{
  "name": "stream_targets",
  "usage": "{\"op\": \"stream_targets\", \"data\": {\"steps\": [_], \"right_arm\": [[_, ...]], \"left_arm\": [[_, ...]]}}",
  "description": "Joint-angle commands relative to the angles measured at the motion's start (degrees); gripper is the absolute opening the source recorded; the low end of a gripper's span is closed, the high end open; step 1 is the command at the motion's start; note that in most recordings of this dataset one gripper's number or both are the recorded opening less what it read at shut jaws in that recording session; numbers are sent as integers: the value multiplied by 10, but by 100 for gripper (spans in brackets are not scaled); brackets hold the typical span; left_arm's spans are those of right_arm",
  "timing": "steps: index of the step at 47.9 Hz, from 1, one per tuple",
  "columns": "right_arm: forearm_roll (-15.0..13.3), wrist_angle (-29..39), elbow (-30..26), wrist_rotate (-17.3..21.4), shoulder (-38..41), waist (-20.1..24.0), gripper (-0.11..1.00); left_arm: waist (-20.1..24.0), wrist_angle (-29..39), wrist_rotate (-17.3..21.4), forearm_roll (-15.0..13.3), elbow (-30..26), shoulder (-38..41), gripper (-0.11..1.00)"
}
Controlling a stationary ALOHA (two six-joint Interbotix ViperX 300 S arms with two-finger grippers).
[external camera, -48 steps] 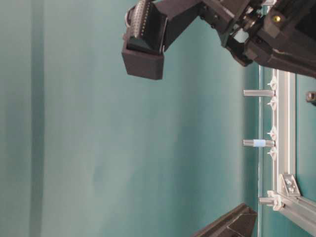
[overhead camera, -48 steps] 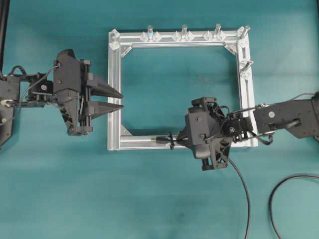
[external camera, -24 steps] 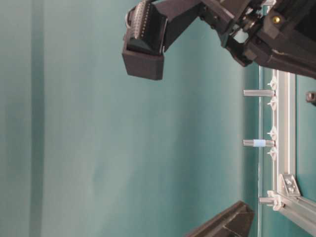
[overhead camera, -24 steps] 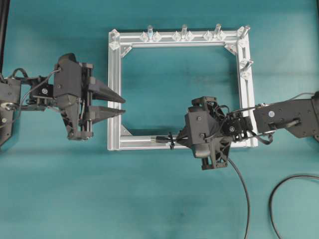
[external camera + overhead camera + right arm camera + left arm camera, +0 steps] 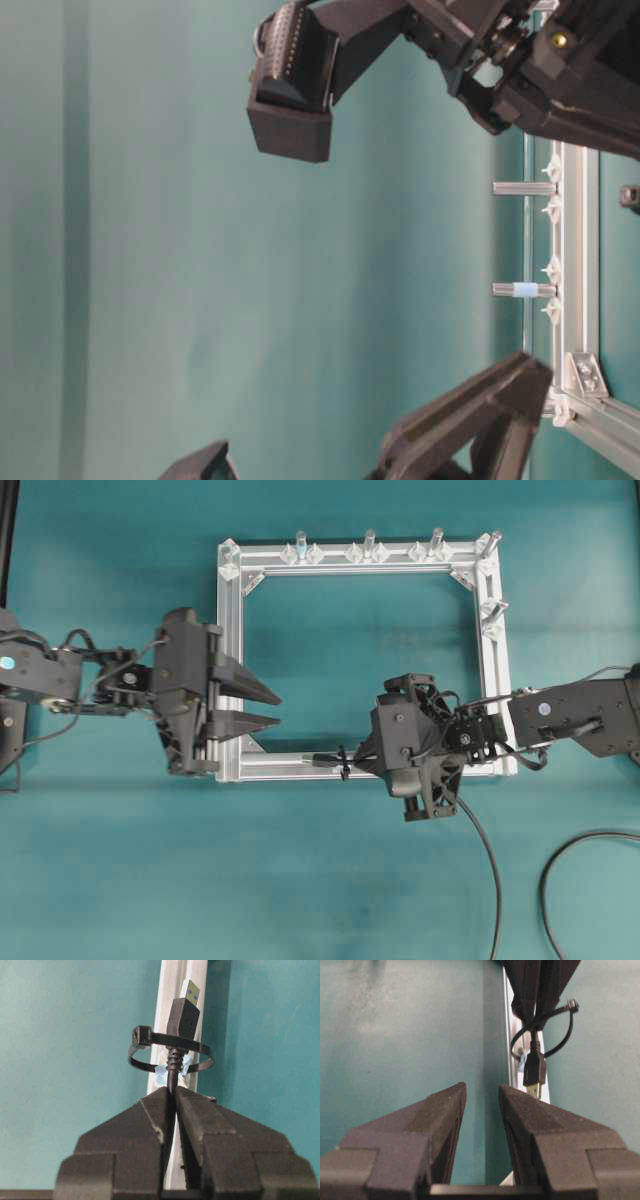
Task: Insert the wire through the string loop located in the center.
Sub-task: 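Move the left gripper to the loop and grasp the protruding USB plug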
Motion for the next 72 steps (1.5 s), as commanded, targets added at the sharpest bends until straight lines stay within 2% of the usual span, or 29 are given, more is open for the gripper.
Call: {"op": "stream_targets", "data": {"steps": [1,20,39,44,53,56,66,72], "right_arm": [[-1,-5,-12,1,-7,-2,10],[-1,-5,-11,0,-7,-2,10],[-1,-5,-12,1,-7,-2,10],[-1,-5,-13,1,-7,-2,10],[-1,-5,-14,1,-7,-2,10],[-1,-5,-14,1,-7,-2,10],[-1,-5,-14,1,-7,-2,10],[-1,-5,-13,1,-6,-2,10]], "left_arm": [[-5,-3,-1,2,-28,11,35],[-21,-3,-2,2,-61,68,38],[-28,27,-1,2,-66,65,41],[-32,33,-1,2,-72,68,49],[-42,53,-1,2,-88,76,76],[-46,61,-1,2,-94,78,82],[-54,93,-4,2,-110,89,82],[-54,95,-20,2,-110,100,82]]}}
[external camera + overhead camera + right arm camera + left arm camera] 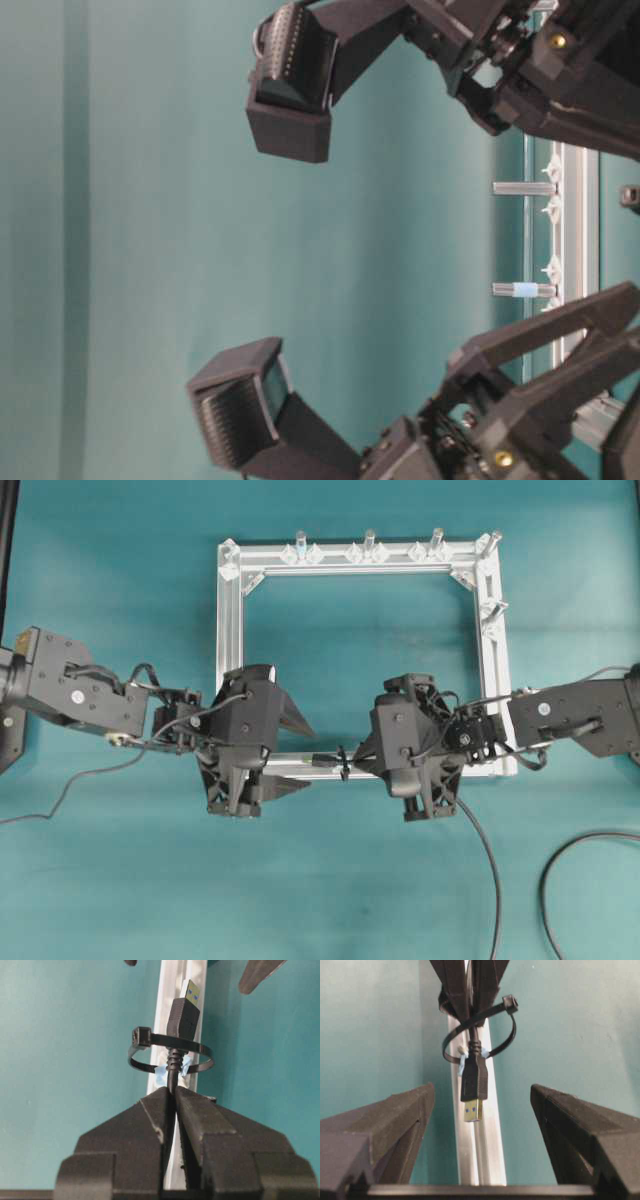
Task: Insert the wire through the string loop located in the center.
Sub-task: 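Move the left gripper to the loop and grasp the protruding USB plug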
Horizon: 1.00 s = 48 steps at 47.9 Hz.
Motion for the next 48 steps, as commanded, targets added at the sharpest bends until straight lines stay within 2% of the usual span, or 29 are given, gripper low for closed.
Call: {"op": "stream_targets", "data": {"steps": [1,15,34,39,46,48], "right_arm": [[-1,-5,-12,1,-6,-1,10],[-1,-5,-13,1,3,-1,10],[-2,-5,-13,1,4,-1,10],[-1,-6,-15,1,4,-1,10],[-1,-5,-20,0,4,-1,10],[-1,-5,-21,1,4,-1,10]], "left_arm": [[-3,-1,-12,2,-11,3,82],[-2,-2,-16,2,-36,50,82],[3,-2,-13,2,-38,44,79],[3,-3,-13,2,-38,44,66],[3,-2,-12,2,-37,44,27],[3,-2,-12,2,-36,44,18]]}}
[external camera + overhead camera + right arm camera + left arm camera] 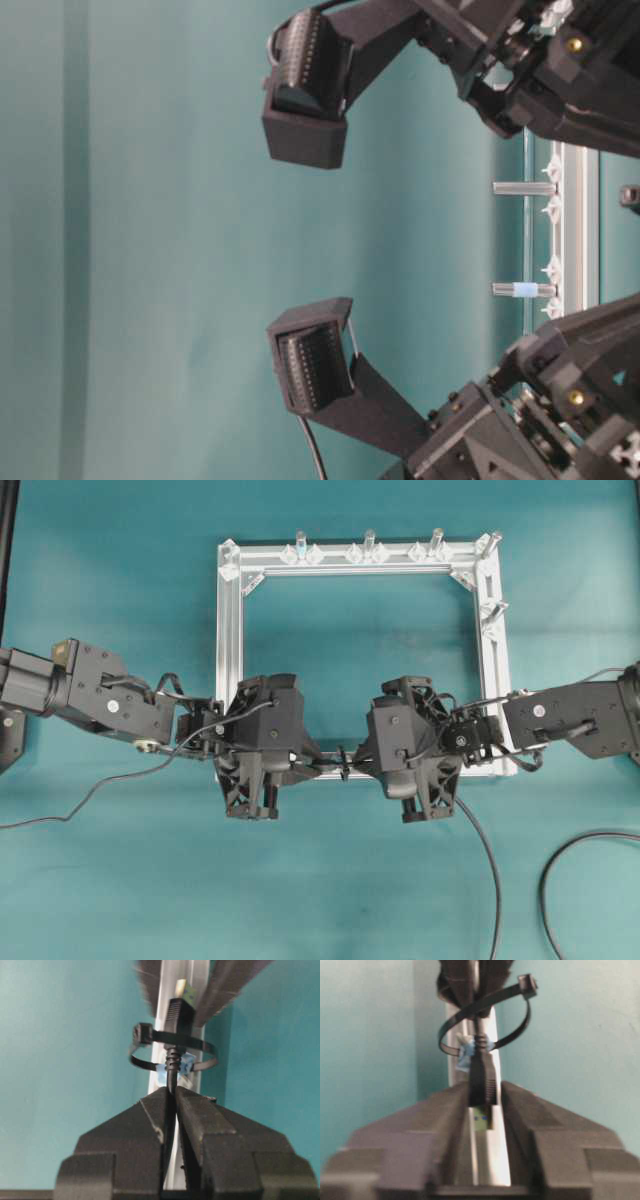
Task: Insert the wire through the string loop located in the center.
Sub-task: 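Move the left gripper to the loop and grasp the protruding USB plug, then open the right gripper to release the cable, holding it with the left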
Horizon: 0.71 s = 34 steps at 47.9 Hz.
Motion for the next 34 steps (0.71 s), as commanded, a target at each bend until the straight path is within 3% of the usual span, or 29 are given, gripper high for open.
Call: {"op": "stream_targets", "data": {"steps": [1,34], "right_arm": [[-1,-5,-17,1,-7,-2,10],[-1,-6,-21,1,-7,-2,10]], "left_arm": [[2,-3,1,2,-8,-15,18],[2,1,1,2,-7,-21,18]]}}
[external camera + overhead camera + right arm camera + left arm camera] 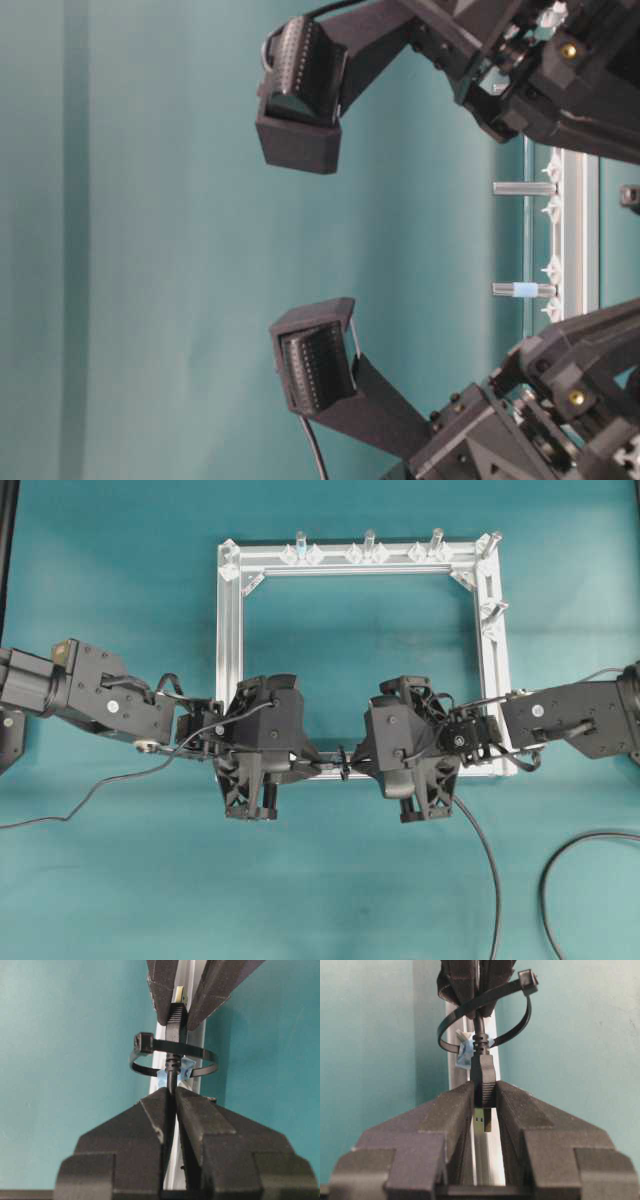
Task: Insert the wire through the string loop located in the center.
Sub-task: 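Open the right gripper to release the cable, holding it with the left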
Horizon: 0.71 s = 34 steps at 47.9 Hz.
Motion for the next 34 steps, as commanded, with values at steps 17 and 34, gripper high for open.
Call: {"op": "stream_targets", "data": {"steps": [17,34], "right_arm": [[-1,-8,-18,-1,-8,-1,10],[-2,-19,-18,-2,-18,-1,10]], "left_arm": [[2,18,1,2,-1,-34,18],[2,24,1,2,1,-40,18]]}}
